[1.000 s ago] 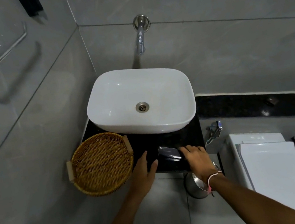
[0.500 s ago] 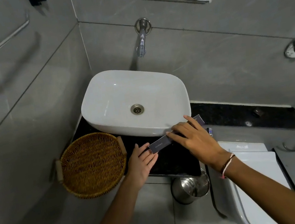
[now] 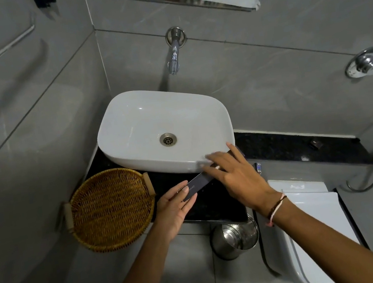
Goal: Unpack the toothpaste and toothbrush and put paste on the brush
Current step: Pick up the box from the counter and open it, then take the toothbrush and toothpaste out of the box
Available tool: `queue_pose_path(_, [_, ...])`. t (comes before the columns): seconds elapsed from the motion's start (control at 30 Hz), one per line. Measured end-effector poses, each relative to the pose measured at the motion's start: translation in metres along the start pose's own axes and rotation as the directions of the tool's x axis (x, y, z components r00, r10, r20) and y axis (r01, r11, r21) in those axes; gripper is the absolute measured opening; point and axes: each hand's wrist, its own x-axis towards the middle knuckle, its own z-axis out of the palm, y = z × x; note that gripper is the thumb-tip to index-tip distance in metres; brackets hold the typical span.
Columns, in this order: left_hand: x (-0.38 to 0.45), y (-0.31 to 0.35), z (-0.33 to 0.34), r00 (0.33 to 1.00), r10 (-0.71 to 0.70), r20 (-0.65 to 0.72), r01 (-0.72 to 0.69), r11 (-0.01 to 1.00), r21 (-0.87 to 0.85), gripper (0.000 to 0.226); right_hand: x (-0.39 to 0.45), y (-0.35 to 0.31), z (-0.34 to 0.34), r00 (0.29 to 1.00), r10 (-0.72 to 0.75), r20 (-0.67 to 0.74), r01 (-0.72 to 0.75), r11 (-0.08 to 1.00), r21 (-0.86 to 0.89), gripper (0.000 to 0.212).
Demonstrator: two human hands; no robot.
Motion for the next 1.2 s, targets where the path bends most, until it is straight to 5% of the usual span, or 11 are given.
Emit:
queue_pose_path(0.07, [-0.001, 0.001, -0.002, 1.0, 0.027, 0.01, -0.027, 0.999, -0.023, 0.029, -0.002, 0.003, -0.003, 0.961, 0.255, -0.108, -0.235, 0.957, 0.173, 0.063])
queue_pose_path(0.1, [-0.001, 0.002, -0.003, 0.999, 0.037, 0.021, -0.036, 0.999, -0.04, 0.031, -0.003, 0.003, -0.005, 0.887, 0.452, -0.091, -0.406, 0.859, 0.313, 0.073])
queue_pose_path(0.17, [-0.002, 0.003, -0.004, 0.998, 0.051, 0.047, -0.048, 0.997, -0.065, 0.032, -0.004, 0.0, -0.008, 0.684, 0.718, 0.131, -0.613, 0.469, 0.636, 0.086])
queue_pose_path(0.23, [-0.002, 0.003, -0.003, 0.998, 0.043, 0.05, -0.041, 0.998, -0.048, 0.033, 0.0, -0.007, -0.009, 0.57, 0.711, 0.412, -0.555, -0.037, 0.831, 0.079])
queue_pose_path(0.3, [0.0, 0.0, -0.003, 0.999, 0.022, 0.038, -0.021, 0.999, -0.03, 0.036, 0.004, -0.011, -0.006, 0.525, 0.654, 0.545, -0.427, -0.351, 0.833, 0.061])
queue_pose_path(0.37, [0.002, -0.001, -0.005, 0.999, -0.028, 0.019, 0.03, 0.996, -0.087, 0.036, 0.009, -0.012, -0.009, 0.522, 0.697, 0.491, -0.385, -0.321, 0.865, 0.053])
queue_pose_path(0.53, [0.006, 0.001, -0.008, 0.984, -0.172, -0.035, 0.153, 0.937, -0.313, 0.049, 0.014, -0.005, -0.031, 0.535, 0.844, 0.04, -0.31, 0.152, 0.938, 0.063])
queue_pose_path(0.6, [0.004, -0.001, -0.005, 0.983, -0.178, -0.04, 0.152, 0.923, -0.352, 0.052, 0.018, -0.014, -0.036, 0.598, 0.801, 0.027, -0.345, 0.227, 0.911, 0.064])
queue_pose_path(0.9, [0.002, 0.002, -0.01, 0.984, -0.18, -0.011, 0.17, 0.944, -0.284, 0.039, 0.018, -0.02, -0.032, 0.579, 0.812, 0.072, -0.368, 0.182, 0.912, 0.063])
queue_pose_path(1.07, [-0.009, 0.008, -0.018, 0.988, -0.128, 0.08, 0.135, 0.988, -0.081, 0.035, 0.011, -0.019, -0.028, 0.536, 0.835, 0.122, -0.361, 0.096, 0.928, 0.061])
queue_pose_path(1.2, [-0.02, 0.014, -0.026, 0.997, -0.067, 0.038, 0.07, 0.994, -0.081, 0.029, 0.001, -0.014, -0.022, 0.465, 0.868, 0.173, -0.334, -0.009, 0.943, 0.058])
